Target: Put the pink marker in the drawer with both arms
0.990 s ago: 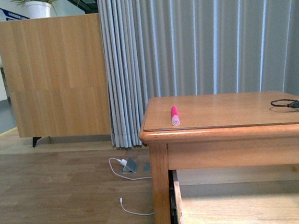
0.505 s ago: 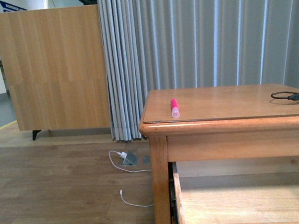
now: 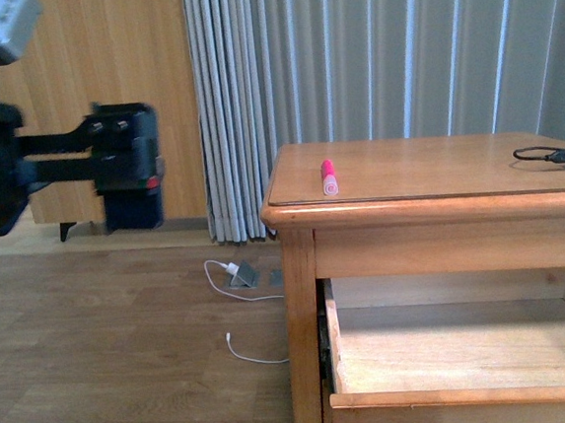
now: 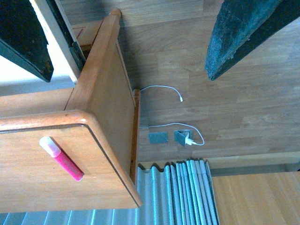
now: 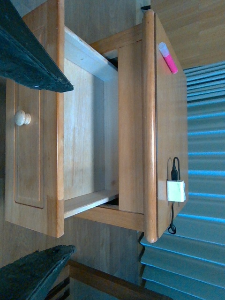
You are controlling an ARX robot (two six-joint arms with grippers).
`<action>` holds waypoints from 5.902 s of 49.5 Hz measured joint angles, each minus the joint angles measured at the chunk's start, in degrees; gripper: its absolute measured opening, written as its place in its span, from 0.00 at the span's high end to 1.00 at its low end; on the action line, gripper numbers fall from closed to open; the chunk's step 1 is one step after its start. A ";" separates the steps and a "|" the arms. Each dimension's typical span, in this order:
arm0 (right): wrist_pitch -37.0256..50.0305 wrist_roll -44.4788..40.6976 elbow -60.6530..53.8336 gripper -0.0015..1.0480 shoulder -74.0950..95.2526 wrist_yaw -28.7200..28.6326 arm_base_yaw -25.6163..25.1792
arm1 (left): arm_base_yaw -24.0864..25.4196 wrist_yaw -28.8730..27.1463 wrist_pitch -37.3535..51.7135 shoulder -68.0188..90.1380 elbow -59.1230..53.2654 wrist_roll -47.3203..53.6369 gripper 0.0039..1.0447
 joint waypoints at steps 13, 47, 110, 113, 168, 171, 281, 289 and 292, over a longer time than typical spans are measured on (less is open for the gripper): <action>0.00 0.00 0.00 0.08 0.00 0.00 0.00 | -3.19 0.13 -4.72 18.08 21.59 0.48 0.06; 0.00 0.00 0.00 0.08 0.00 0.00 0.00 | -9.53 -1.95 -27.54 51.10 67.89 -2.27 0.06; 0.00 -0.02 0.00 0.08 0.00 0.00 0.00 | -9.25 -0.39 -35.58 52.57 71.91 -0.81 0.87; 0.00 -0.02 0.00 0.08 0.00 0.00 0.00 | -9.22 1.01 -33.92 51.28 69.57 -0.81 0.87; 0.00 -0.02 0.00 0.08 0.00 -0.02 0.00 | -16.90 21.16 -23.74 43.89 41.55 8.22 0.87; 0.00 -0.02 0.00 0.08 0.00 0.00 0.00 | -17.22 20.35 -24.04 45.62 43.01 8.22 0.87; 0.00 -0.02 0.00 0.08 0.00 -0.02 0.00 | 7.61 -5.68 -29.31 -61.55 -32.00 -13.62 0.12; 0.00 -0.02 0.00 0.08 0.00 -0.04 0.00 | 16.52 8.35 -23.37 -66.23 -37.09 -3.13 0.46; 0.00 -0.02 0.00 0.08 0.00 0.00 0.00 | 18.14 8.17 -23.39 -66.93 -37.92 -2.32 0.57</action>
